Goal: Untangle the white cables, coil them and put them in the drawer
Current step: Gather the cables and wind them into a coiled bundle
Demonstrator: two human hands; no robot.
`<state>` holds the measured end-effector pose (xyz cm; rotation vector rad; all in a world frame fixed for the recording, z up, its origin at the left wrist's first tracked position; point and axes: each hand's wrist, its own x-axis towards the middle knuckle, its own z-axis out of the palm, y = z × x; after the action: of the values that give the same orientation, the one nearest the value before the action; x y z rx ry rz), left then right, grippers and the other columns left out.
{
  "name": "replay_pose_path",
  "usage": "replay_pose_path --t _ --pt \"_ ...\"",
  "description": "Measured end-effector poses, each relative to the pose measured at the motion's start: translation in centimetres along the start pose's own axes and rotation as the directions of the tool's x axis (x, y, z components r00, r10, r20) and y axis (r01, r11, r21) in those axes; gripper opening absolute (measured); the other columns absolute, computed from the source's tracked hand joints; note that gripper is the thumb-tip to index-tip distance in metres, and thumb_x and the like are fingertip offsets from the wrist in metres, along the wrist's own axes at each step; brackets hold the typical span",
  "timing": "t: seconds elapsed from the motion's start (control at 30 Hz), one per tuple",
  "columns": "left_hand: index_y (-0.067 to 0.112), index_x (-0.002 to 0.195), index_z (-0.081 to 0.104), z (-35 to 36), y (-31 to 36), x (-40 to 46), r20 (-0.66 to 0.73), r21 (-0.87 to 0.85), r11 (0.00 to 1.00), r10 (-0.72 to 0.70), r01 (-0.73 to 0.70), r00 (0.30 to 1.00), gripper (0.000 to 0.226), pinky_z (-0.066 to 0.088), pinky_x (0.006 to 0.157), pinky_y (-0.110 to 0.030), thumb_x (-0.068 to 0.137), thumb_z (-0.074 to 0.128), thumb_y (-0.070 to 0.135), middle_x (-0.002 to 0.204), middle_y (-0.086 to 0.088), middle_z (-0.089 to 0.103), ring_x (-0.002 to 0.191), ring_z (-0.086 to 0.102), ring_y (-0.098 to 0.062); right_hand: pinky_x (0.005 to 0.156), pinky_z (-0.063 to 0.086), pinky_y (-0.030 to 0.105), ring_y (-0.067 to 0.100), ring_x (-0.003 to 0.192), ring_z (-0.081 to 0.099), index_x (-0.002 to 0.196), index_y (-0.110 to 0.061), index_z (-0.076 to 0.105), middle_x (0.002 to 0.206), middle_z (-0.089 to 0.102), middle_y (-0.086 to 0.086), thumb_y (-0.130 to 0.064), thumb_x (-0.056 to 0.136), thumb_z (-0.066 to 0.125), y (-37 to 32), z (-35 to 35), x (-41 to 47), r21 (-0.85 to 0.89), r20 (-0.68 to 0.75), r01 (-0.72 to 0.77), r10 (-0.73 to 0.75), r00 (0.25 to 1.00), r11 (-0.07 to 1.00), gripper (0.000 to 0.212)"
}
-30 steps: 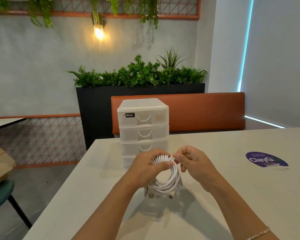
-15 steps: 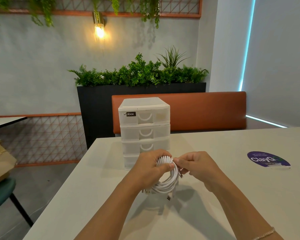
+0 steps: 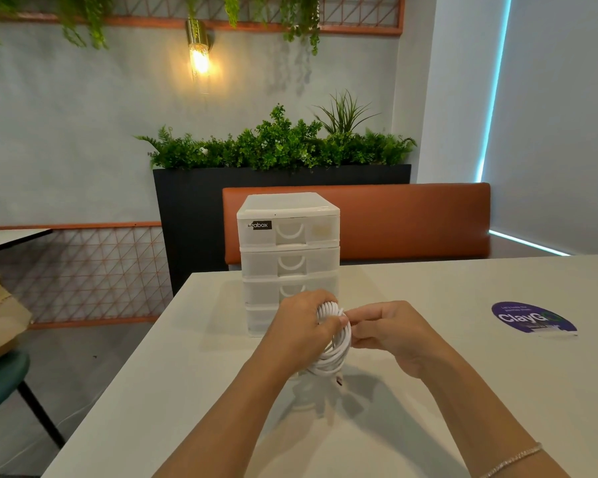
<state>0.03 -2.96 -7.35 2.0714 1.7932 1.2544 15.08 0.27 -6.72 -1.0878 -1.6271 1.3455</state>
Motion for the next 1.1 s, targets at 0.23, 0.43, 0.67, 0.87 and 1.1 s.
replay_pose_path --t 0.23,0.43,0.67,0.87,1.1 --pt "0.02 0.106 0.065 -0.2 -0.2 -0.2 -0.009 -0.054 0.998 -0.03 0.03 1.0 0.024 0.035 0.064 -0.008 0.085 0.066 0.031 0.085 0.013 0.056 0.075 0.05 -0.003 0.064 0.057 0.023 0.02 0.07 0.069 0.083 -0.007 0.075 0.081 0.074 0.012 0.014 0.076 0.064 0.0 0.1 -0.1 0.007 -0.001 -0.038 0.038 0.999 0.999 0.025" --pt "0.021 0.108 0.064 0.3 0.0 -0.2 0.003 -0.047 0.998 -0.037 0.037 0.999 0.027 0.038 0.07 -0.016 0.084 0.066 0.033 0.09 0.01 0.058 0.081 0.054 -0.008 0.066 0.056 0.023 0.02 0.07 0.066 0.08 -0.008 0.074 0.076 0.073 0.01 0.016 0.074 0.064 0.2 -0.3 0.1 -0.037 -0.014 -0.057 0.057 0.998 0.998 0.027" --pt "0.023 0.097 0.064 0.2 -0.1 0.0 -0.07 -0.131 0.991 -0.05 0.04 0.996 0.014 0.039 0.064 -0.008 0.086 0.065 0.03 0.084 0.01 0.059 0.074 0.053 -0.002 0.069 0.057 0.025 0.023 0.074 0.067 0.09 -0.005 0.07 0.089 0.071 0.016 0.003 0.078 0.069 0.6 0.0 0.6 0.095 -0.028 -0.045 0.048 0.998 0.994 0.014" --pt "0.024 0.099 0.063 0.0 -0.1 -0.2 -0.08 -0.159 0.986 -0.06 0.047 0.995 0.015 0.039 0.065 -0.006 0.085 0.066 0.03 0.084 0.013 0.058 0.077 0.054 -0.002 0.069 0.059 0.029 0.027 0.076 0.07 0.097 0.003 0.068 0.09 0.072 0.018 0.008 0.078 0.066 0.7 -0.1 0.9 0.175 0.029 -0.094 0.09 0.996 0.98 0.02" --pt "0.02 0.108 0.063 0.2 0.3 -0.4 -0.044 -0.091 0.996 0.001 -0.005 0.999 0.024 0.047 0.081 -0.024 0.087 0.063 0.032 0.098 0.005 0.062 0.09 0.056 -0.011 0.055 0.055 0.024 0.021 0.064 0.068 0.095 0.002 0.066 0.079 0.07 0.014 0.008 0.073 0.068 0.4 -0.1 0.6 0.134 0.054 -0.098 0.091 0.994 0.986 0.023"
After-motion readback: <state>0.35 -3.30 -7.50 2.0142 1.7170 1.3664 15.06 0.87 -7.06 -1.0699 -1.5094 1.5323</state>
